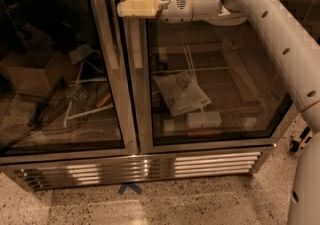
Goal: Place blue chip bag into bottom drawer
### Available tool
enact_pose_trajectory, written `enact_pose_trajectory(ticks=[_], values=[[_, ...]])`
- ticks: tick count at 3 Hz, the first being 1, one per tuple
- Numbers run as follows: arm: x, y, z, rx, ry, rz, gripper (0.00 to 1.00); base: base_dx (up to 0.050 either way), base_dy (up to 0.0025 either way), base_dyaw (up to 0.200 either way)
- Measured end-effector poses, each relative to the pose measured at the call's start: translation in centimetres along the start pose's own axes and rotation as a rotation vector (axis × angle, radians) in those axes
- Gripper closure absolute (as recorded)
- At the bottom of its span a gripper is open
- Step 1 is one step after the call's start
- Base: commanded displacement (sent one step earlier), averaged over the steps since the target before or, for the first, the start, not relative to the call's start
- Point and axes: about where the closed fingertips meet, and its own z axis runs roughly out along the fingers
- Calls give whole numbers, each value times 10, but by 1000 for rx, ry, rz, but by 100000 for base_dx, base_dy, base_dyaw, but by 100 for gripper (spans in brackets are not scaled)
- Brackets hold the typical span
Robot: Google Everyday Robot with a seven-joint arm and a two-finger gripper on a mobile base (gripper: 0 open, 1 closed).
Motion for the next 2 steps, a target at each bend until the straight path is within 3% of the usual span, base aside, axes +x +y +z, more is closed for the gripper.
enact_pose_trajectory(ticks=[2], values=[[-7,8,5,-14,19,-9,100,0,0,0]])
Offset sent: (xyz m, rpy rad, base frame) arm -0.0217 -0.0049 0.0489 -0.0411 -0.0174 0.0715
